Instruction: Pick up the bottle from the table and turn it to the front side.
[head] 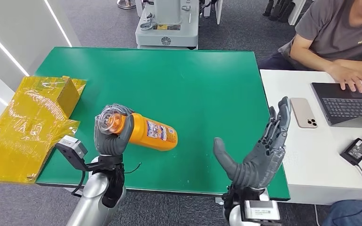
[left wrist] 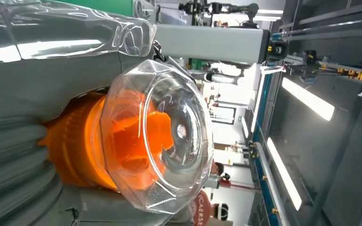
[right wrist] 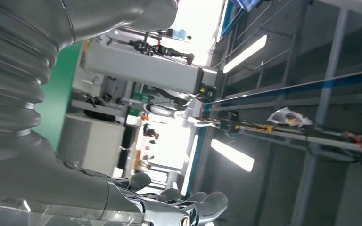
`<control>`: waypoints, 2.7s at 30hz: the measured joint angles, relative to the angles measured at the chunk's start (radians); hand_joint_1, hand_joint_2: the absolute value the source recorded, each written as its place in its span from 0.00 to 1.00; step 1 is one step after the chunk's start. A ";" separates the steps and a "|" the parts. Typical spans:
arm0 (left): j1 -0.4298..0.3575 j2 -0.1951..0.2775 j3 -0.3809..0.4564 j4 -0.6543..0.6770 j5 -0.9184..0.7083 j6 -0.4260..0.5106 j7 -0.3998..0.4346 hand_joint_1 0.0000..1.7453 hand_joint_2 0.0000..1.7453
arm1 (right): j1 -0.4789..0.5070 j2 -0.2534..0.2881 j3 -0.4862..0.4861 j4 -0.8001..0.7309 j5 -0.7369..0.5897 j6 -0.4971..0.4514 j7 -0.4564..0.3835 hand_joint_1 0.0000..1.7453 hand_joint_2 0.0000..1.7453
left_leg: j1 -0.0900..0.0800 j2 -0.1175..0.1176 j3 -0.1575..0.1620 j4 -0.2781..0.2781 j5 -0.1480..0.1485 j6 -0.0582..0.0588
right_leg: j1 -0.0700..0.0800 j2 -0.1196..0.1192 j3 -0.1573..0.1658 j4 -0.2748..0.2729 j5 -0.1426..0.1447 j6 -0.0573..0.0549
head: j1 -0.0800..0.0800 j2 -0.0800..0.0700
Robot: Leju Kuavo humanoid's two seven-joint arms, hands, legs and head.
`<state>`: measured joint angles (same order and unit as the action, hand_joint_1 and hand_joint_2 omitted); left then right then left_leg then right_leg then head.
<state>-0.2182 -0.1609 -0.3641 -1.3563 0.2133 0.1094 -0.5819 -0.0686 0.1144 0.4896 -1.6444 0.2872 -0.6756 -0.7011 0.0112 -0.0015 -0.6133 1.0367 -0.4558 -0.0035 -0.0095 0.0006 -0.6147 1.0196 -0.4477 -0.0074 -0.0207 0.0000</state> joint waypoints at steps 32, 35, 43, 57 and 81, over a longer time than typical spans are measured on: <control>-0.198 0.320 0.218 0.163 -1.442 0.574 0.220 1.00 1.00 | 0.105 0.000 -0.025 0.022 -0.061 0.003 0.000 0.00 1.00 | 0.001 0.001 0.001 -0.001 0.001 -0.002 | 0.001 0.001 -0.001 0.002 0.000 -0.001 | 0.000 0.000; -0.261 0.372 0.224 0.264 -1.647 0.569 0.307 1.00 1.00 | 0.110 0.005 -0.025 0.022 -0.059 0.012 0.000 0.00 1.00 | 0.001 0.002 0.002 -0.001 0.002 -0.003 | 0.001 0.001 -0.001 0.002 0.000 -0.001 | 0.000 0.000; -0.376 0.423 0.162 0.493 -1.717 0.564 0.403 1.00 1.00 | 0.116 0.019 -0.029 0.022 -0.049 0.032 0.000 0.00 1.00 | 0.000 0.002 0.001 -0.001 0.002 -0.003 | 0.001 0.002 -0.001 0.001 0.001 -0.002 | 0.000 0.000; -0.530 0.460 -0.225 0.865 -1.718 0.380 0.375 1.00 1.00 | 0.123 0.025 -0.043 0.022 -0.052 0.080 0.000 0.00 1.00 | 0.001 0.003 0.001 -0.001 0.002 -0.003 | 0.000 0.003 -0.001 0.002 0.001 -0.002 | 0.000 0.000; -0.518 0.455 -0.220 1.025 -1.588 0.112 0.305 1.00 1.00 | 0.127 0.030 -0.048 -0.009 0.005 0.087 0.029 0.00 1.00 | 0.001 0.003 0.004 -0.002 0.003 -0.005 | 0.000 0.003 0.001 0.003 0.001 -0.003 | 0.000 0.000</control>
<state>-0.7363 0.2946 -0.5842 -0.3313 -1.3745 0.2212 -0.2768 0.0583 0.1443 0.4416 -1.6537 0.2920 -0.5891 -0.6719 0.0119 0.0011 -0.6097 1.0346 -0.4529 -0.0080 -0.0091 0.0035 -0.6142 1.0225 -0.4468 -0.0099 -0.0206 0.0000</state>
